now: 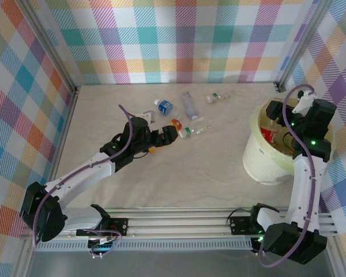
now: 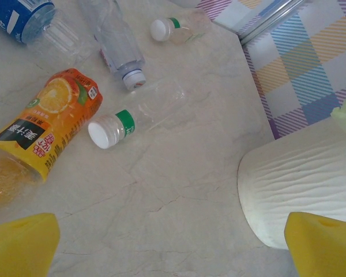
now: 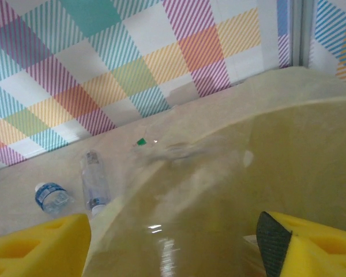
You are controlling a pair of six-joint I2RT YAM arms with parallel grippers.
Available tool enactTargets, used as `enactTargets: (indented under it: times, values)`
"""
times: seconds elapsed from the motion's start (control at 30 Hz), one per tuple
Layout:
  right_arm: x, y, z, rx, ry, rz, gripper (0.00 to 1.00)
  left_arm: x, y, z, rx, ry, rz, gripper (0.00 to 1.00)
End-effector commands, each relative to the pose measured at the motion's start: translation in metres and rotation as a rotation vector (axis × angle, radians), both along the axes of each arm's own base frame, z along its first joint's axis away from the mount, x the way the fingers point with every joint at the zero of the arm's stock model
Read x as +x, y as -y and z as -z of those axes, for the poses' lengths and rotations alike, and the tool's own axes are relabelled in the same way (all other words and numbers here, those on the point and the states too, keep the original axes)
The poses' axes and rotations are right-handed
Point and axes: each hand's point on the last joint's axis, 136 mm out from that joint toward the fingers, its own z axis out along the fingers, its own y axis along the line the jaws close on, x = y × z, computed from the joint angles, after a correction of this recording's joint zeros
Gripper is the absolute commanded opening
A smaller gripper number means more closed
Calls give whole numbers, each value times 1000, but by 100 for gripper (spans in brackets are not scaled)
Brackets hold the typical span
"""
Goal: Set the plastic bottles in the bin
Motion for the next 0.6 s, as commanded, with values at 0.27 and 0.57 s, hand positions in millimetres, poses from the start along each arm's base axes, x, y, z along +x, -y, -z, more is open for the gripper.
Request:
enactTargets:
  times: [0.27, 0.57]
  values:
    - [-11, -29, -11, 20, 57, -155, 84, 0, 3, 10, 17, -19, -7, 100]
    - [-12, -16, 20, 132, -87, -33, 85, 0, -1, 17, 31, -34, -25, 100]
